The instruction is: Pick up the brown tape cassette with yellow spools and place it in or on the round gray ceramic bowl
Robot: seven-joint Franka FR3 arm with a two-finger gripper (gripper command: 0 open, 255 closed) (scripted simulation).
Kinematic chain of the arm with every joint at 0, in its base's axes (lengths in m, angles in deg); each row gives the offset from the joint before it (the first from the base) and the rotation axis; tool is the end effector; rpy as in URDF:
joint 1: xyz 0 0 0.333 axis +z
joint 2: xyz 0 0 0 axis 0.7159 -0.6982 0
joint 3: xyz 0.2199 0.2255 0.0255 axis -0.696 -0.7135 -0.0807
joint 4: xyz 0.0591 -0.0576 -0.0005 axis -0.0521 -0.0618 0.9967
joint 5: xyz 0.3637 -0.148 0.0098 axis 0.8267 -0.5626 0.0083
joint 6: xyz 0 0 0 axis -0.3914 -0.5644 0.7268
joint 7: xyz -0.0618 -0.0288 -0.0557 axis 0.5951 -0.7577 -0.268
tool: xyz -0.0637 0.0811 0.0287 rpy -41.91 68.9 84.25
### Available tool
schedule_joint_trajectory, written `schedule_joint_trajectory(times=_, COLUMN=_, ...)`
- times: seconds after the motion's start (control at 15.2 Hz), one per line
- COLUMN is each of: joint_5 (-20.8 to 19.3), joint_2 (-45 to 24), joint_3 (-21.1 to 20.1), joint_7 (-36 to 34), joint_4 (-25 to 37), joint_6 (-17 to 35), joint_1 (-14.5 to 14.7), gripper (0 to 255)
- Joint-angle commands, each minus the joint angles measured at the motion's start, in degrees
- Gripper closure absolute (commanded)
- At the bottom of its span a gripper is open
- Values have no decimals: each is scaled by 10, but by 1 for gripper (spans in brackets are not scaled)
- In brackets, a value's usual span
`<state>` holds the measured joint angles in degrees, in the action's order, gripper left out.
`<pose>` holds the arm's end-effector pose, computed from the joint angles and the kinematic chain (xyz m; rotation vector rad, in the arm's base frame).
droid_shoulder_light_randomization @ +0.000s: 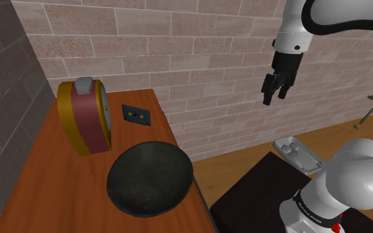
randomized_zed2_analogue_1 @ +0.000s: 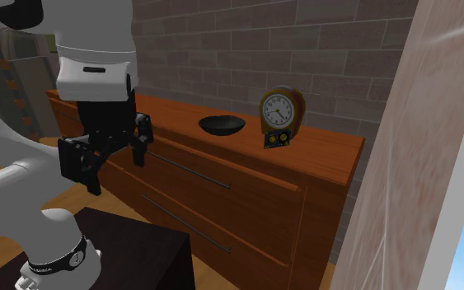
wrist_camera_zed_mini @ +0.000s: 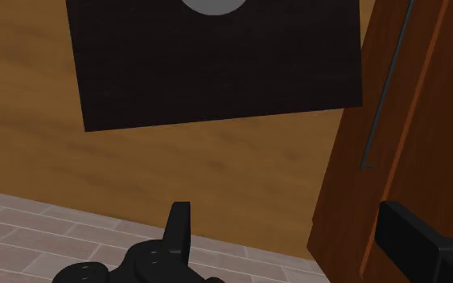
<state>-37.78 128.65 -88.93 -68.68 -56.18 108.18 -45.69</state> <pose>0.3027 -0.0026 0.5643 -3.1095 0.1548 0.2278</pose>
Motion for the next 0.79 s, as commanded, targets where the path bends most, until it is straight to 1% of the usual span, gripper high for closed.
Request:
schedule_joint_trajectory(times=0.0, joint_5=0, joint_2=0, joint_3=0, joint_7=0, joint_4=0, joint_6=0, joint_1=0, gripper=0)
schedule_joint_trajectory(times=0.4, joint_5=25, joint_2=-105, joint_3=-36, joint_7=4, joint_4=61, joint_6=53, joint_1=36, gripper=0)
schedule_joint_trajectory(times=0.73, joint_5=36, joint_2=-192, joint_3=-67, joint_7=7, joint_4=125, joint_6=85, joint_1=62, gripper=0)
